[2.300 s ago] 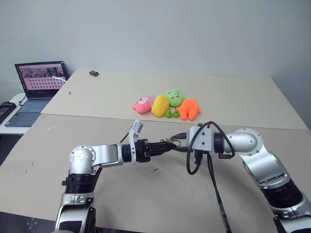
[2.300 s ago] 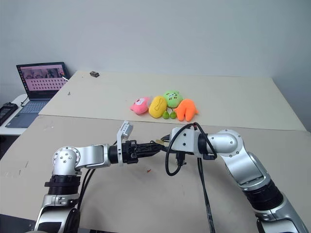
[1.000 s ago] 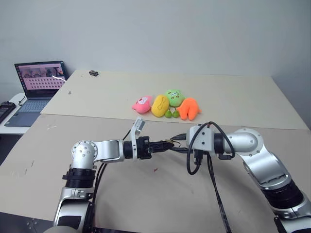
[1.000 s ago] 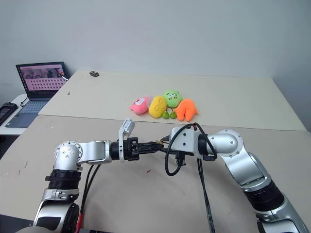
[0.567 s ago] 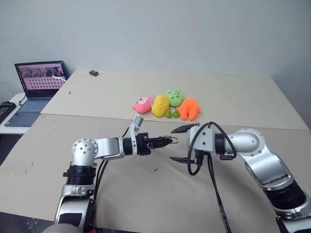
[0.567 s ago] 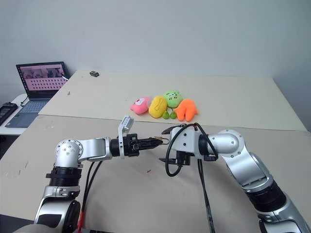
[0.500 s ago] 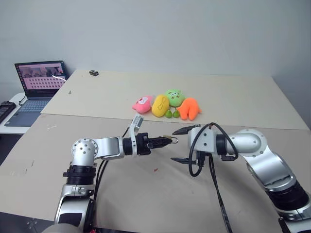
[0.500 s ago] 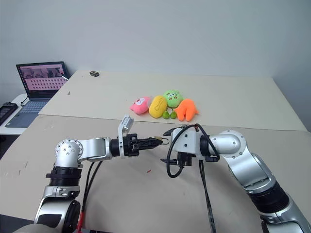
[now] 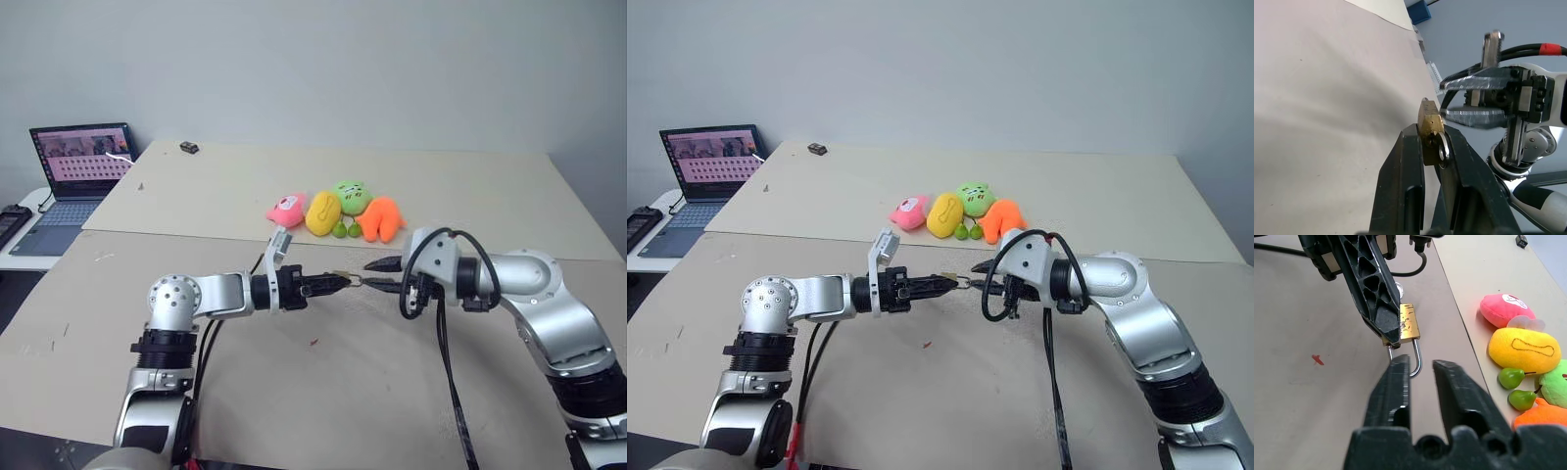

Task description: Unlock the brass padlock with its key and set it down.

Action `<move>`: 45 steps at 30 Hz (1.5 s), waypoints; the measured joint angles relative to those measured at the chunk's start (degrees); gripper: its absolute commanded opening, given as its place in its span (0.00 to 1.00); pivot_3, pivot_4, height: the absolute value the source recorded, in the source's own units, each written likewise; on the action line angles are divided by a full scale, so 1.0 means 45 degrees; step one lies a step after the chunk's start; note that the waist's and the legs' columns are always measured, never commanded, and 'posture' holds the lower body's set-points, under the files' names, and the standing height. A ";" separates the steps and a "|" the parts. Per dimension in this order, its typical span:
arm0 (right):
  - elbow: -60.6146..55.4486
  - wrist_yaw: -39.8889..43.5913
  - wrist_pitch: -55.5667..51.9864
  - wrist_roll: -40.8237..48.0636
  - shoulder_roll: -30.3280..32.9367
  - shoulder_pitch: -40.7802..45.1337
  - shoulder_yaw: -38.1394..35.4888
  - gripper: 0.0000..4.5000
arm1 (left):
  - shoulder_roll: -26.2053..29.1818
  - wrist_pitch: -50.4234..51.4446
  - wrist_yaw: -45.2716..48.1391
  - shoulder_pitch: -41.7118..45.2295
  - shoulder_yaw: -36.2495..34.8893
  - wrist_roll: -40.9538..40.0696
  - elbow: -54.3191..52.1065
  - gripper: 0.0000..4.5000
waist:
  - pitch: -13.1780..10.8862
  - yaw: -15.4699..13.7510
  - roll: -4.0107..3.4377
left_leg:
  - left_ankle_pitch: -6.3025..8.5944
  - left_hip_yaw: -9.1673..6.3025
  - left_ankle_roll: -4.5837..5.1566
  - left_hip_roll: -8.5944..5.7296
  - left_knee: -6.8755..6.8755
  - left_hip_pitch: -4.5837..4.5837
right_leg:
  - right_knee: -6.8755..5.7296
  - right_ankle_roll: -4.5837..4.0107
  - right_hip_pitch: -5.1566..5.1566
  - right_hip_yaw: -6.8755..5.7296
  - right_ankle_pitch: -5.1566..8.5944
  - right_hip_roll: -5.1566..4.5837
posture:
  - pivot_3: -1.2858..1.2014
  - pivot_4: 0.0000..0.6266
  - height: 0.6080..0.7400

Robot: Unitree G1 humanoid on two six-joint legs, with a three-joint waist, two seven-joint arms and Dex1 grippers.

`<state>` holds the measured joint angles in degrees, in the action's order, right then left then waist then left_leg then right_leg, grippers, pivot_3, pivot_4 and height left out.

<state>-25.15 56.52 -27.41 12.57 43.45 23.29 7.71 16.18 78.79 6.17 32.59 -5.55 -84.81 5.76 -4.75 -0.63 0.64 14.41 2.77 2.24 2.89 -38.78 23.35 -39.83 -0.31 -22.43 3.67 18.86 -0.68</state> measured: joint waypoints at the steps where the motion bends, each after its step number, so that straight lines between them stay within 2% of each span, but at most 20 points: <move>1: 0.0000 -0.0023 0.0043 0.0000 -0.0004 0.0000 0.0000 0.01 | -0.0013 0.0014 -0.0034 0.0014 0.0000 -0.0031 -0.0008 0.02 | 0.0000 0.0001 0.0000 | 0.0000 0.0000 0.0000 0.0000 0.0001 0.0002 | -0.0002 0.0000 0.0000 0.0000 0.0000 0.0000 | 0.52 0.24 0.27; 11: 0.0072 -0.0136 0.0456 -0.0039 -0.0085 -0.0049 0.0107 0.01 | 0.0013 0.0159 -0.0769 0.0197 0.0007 -0.0694 -0.0121 0.02 | -0.0004 -0.0005 0.0001 | -0.0002 -0.0001 -0.0003 -0.0001 -0.0003 -0.0004 | 0.0008 0.0003 0.0002 0.0000 0.0002 -0.0009 | 0.52 0.24 0.27; 28: 0.0727 -0.0119 0.1549 -0.0137 -0.0092 0.0072 0.0300 0.01 | 0.0726 0.0265 -0.1699 0.0795 0.0303 -0.1532 -0.0121 0.02 | -0.0008 -0.0007 -0.0003 | -0.0010 -0.0004 -0.0018 -0.0002 0.0000 -0.0004 | 0.0001 0.0003 0.0005 -0.0002 0.0002 -0.0007 | 0.52 0.24 0.27; 45: 0.0062 0.0273 0.0236 0.0051 0.0425 -0.0043 0.0219 0.01 | 0.0812 0.0254 -0.1635 0.0785 0.0465 -0.1529 -0.0142 0.02 | -0.0015 -0.0003 -0.0003 | -0.0036 -0.0010 -0.0062 -0.0002 0.0011 -0.0003 | 0.0010 0.0003 0.0005 -0.0008 0.0002 -0.0010 | 0.52 0.24 0.27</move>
<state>-24.87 57.75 -26.35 12.80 45.36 23.09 8.70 19.83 79.94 -1.19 36.12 -3.45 -91.69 5.11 -4.82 -0.64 0.62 14.25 2.72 1.96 2.88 -38.73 23.34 -39.79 -0.29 -22.41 3.64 18.86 -0.73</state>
